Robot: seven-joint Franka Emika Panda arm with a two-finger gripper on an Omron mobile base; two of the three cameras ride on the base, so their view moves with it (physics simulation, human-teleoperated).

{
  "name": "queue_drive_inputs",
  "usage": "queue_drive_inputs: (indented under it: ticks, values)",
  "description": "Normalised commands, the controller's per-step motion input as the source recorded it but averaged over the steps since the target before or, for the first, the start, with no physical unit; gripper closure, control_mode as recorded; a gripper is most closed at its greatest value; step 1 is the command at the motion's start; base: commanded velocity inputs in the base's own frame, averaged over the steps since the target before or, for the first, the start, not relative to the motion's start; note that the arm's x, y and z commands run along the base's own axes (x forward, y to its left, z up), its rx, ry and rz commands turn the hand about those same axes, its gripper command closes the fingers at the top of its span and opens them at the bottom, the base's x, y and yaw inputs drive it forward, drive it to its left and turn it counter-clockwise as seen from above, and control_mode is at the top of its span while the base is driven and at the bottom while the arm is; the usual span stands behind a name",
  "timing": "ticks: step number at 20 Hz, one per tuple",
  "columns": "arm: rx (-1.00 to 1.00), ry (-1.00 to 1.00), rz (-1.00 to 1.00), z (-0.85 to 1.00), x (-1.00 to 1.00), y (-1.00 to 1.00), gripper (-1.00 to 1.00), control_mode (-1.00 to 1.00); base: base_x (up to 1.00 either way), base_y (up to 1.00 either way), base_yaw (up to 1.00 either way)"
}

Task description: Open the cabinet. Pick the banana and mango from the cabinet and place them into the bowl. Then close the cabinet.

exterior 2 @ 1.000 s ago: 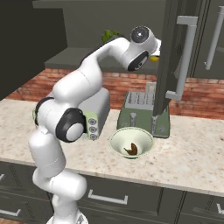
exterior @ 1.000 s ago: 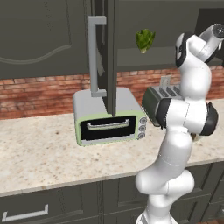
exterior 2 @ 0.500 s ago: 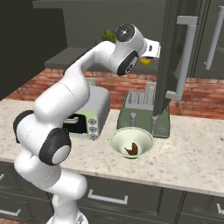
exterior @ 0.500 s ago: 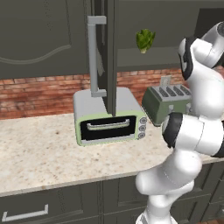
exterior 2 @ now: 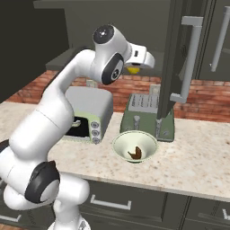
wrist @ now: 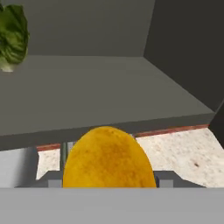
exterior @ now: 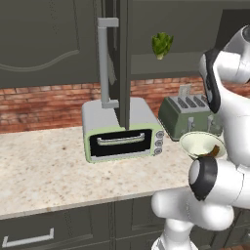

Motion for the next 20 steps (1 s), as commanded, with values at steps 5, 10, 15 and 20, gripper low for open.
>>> queue_drive_inputs:
  ticks: [5,10,15,20]
  values:
    - [0.0,0.06,0.0,0.0,-0.73,0.18,1.0,-1.0,0.0,0.0,0.0]
    - [0.0,0.07,0.04,-0.11,-0.66,0.09,1.0,-1.0,0.0,0.0,0.0]
    - [0.0,0.04,0.01,-0.33,-0.55,0.24,1.0,-1.0,0.0,0.0,0.0]
    - [0.0,0.12,0.0,-0.35,-0.32,0.22,1.0,-1.0,0.0,0.0,0.0]
